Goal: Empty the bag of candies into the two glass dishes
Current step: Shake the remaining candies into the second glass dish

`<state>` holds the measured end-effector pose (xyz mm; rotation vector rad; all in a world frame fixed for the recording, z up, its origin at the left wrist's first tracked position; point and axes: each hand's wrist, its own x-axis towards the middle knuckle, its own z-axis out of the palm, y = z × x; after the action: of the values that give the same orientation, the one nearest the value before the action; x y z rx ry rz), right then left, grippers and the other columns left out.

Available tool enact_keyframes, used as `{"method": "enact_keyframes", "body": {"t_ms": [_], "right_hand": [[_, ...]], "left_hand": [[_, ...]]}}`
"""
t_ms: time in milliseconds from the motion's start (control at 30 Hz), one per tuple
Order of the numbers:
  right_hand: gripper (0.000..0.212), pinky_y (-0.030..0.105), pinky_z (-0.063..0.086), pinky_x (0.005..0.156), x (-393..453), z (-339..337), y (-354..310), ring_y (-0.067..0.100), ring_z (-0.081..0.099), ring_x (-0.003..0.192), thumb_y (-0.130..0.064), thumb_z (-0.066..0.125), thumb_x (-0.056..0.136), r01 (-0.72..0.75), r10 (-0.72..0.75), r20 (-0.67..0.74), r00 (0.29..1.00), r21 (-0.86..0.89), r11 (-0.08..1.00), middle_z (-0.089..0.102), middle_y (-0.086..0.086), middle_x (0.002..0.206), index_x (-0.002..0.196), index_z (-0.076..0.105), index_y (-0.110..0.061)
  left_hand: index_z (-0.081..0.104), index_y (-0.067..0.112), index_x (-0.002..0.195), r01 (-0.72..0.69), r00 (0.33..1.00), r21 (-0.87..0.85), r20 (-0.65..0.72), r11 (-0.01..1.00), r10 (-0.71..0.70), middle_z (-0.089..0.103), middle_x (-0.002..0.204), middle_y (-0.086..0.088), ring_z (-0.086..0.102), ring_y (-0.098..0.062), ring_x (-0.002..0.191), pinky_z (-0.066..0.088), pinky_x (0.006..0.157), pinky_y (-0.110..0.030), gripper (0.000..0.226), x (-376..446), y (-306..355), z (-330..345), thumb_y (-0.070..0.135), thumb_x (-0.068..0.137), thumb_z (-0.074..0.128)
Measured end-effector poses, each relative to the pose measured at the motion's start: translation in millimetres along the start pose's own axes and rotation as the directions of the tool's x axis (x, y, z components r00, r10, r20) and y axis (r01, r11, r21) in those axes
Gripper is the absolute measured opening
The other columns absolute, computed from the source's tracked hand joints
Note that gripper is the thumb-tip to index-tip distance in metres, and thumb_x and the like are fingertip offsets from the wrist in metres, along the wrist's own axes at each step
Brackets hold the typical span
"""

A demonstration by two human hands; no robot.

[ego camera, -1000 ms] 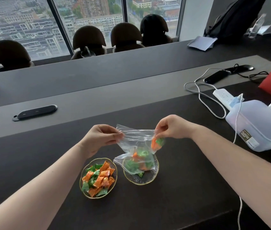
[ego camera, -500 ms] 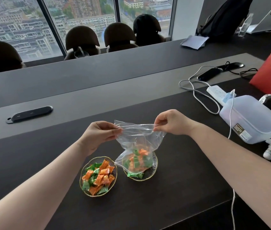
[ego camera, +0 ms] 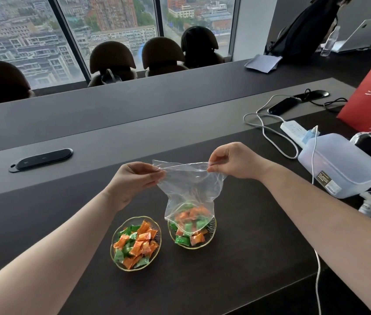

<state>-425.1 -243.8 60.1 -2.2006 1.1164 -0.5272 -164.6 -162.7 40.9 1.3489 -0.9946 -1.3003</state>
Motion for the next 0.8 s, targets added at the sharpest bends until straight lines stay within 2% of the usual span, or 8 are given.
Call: {"method": "enact_keyframes", "body": {"t_ms": [200, 367, 500, 567, 633, 667, 800], "right_hand": [[0.014, 0.033, 0.057, 0.084, 2, 1, -9, 0.018, 0.071, 0.082, -0.016, 0.078, 0.074, 0.02, -0.019, -0.023, 1.0, 0.01, 1.0, 0.074, 0.005, 0.084, 0.083, 0.072, -0.006], [0.016, 0.029, 0.056, 0.084, 15, 2, -26, 0.015, 0.07, 0.082, -0.016, 0.078, 0.075, 0.061, -0.061, -0.062, 0.996, 0.004, 0.998, 0.069, -0.004, 0.08, 0.087, 0.072, -0.007], [0.024, 0.034, 0.055, 0.081, 36, 12, -43, 0.023, 0.066, 0.081, -0.018, 0.076, 0.076, 0.128, -0.132, -0.089, 0.987, -0.055, 0.99, 0.073, 0.01, 0.093, 0.096, 0.071, -0.006], [0.025, 0.026, 0.054, 0.077, 47, 24, -53, 0.018, 0.063, 0.077, -0.016, 0.075, 0.077, 0.164, -0.168, -0.084, 0.982, -0.059, 0.985, 0.073, 0.011, 0.096, 0.099, 0.071, -0.004], [0.022, 0.008, 0.047, 0.068, 58, 38, -67, 0.011, 0.06, 0.071, -0.011, 0.074, 0.078, 0.182, -0.184, -0.071, 0.98, -0.029, 0.983, 0.073, 0.011, 0.094, 0.098, 0.071, -0.003], [0.02, 0.003, 0.044, 0.064, 62, 46, -74, 0.01, 0.058, 0.068, -0.009, 0.073, 0.078, 0.189, -0.189, -0.063, 0.98, -0.004, 0.982, 0.073, 0.012, 0.092, 0.097, 0.071, -0.002], [0.014, 0.004, 0.04, 0.062, 83, 85, -106, 0.015, 0.059, 0.072, -0.006, 0.073, 0.077, 0.209, -0.207, -0.034, 0.978, 0.092, 0.974, 0.073, 0.016, 0.086, 0.09, 0.072, -0.002]], "left_hand": [[0.074, 0.011, 0.067, -0.031, 0.999, -0.028, -0.024, 0.999, 0.031, 0.076, 0.07, -0.001, 0.072, -0.01, 0.071, 0.059, 0.072, -0.022, 0.017, 0, 5, -7, -0.004, 0.072, 0.069], [0.067, 0.0, 0.08, -0.086, 0.991, -0.073, -0.11, 0.994, 0.078, 0.076, 0.068, 0.0, 0.072, -0.009, 0.068, 0.057, 0.064, -0.018, 0.01, -4, 17, -22, -0.007, 0.073, 0.068], [0.072, 0.011, 0.067, -0.135, 0.971, -0.097, -0.212, 0.986, 0.112, 0.075, 0.066, 0.0, 0.071, -0.01, 0.064, 0.058, 0.064, -0.019, 0.014, -15, 30, -46, -0.003, 0.069, 0.071], [0.074, 0.013, 0.062, -0.147, 0.96, -0.083, -0.254, 0.986, 0.121, 0.075, 0.065, 0.0, 0.071, -0.009, 0.064, 0.058, 0.063, -0.018, 0.02, -24, 33, -64, -0.004, 0.071, 0.069], [0.072, 0.012, 0.065, -0.154, 0.945, -0.082, -0.302, 0.985, 0.123, 0.075, 0.065, 0.001, 0.071, -0.008, 0.063, 0.057, 0.063, -0.017, 0.019, -34, 34, -83, -0.005, 0.073, 0.068], [0.07, 0.01, 0.069, -0.154, 0.937, -0.076, -0.327, 0.985, 0.121, 0.075, 0.064, 0.001, 0.07, -0.008, 0.062, 0.057, 0.063, -0.017, 0.017, -40, 34, -93, -0.005, 0.074, 0.068], [0.067, 0.01, 0.073, -0.128, 0.888, -0.004, -0.446, 0.992, 0.113, 0.072, 0.058, 0.004, 0.067, -0.005, 0.057, 0.057, 0.064, -0.016, 0.011, -63, 31, -136, 0.0, 0.074, 0.07]]}}
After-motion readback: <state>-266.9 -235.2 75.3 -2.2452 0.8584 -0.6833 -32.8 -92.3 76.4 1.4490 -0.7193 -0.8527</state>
